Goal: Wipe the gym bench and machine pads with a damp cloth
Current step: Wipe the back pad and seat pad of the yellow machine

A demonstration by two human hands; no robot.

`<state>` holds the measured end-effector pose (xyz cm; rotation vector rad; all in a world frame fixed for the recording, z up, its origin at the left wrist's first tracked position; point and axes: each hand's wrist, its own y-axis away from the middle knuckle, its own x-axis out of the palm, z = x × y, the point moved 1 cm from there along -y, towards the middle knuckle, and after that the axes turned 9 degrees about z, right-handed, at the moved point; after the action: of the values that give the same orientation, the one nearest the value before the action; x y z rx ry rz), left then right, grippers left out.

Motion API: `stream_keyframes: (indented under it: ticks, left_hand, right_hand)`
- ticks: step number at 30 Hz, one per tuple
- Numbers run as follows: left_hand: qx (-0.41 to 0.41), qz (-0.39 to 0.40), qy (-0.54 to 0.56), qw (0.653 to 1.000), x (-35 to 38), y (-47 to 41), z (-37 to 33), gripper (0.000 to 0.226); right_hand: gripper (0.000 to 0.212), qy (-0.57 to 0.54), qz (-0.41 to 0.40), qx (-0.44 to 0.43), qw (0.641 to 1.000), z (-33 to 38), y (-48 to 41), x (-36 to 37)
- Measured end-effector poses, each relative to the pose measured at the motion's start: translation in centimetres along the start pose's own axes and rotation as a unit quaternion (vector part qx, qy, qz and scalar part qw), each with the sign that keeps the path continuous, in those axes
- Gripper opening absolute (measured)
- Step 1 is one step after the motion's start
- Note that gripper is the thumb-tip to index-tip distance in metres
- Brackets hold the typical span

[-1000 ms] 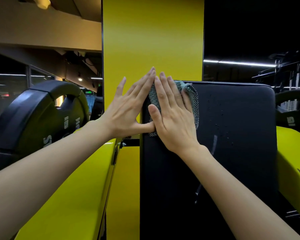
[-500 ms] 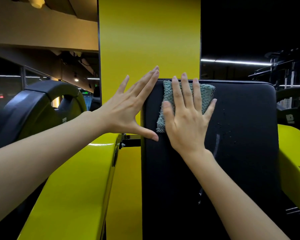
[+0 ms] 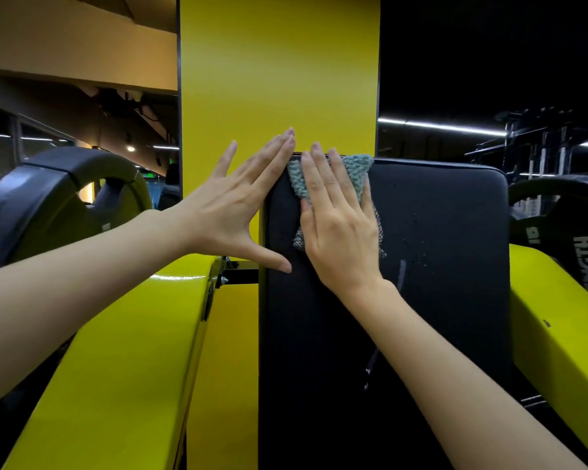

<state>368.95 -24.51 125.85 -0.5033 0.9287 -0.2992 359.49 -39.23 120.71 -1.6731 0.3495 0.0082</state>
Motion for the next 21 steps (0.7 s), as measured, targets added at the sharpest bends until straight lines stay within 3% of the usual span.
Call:
stream_keyframes:
  ticks: [5,9,15,21]
  left_hand:
    - [-0.010,0.005,-0.001,1.000,0.0,-0.1,-0.2,0.142]
    - [-0.006,-0.002,-0.004,1.000,0.1,-0.2,-0.2,0.142]
    - [-0.006,-0.019,-0.041,0.999,0.2,-0.3,-0.4,0.137]
    - [-0.022,-0.041,-0.099,0.994,-0.2,-0.3,-1.0,0.112]
  right_hand:
    - [0.053,-0.014,0.003,0.077,0.997,-3.6,0.6,-1.0]
    - [0.055,-0.017,-0.005,0.120,0.993,-2.3,0.5,-0.5]
    - [0.053,-0.008,-0.017,0.049,0.999,1.0,0.4,0.5]
    - [0.052,-0.015,0.015,0.008,1.000,-2.5,0.9,-0.8]
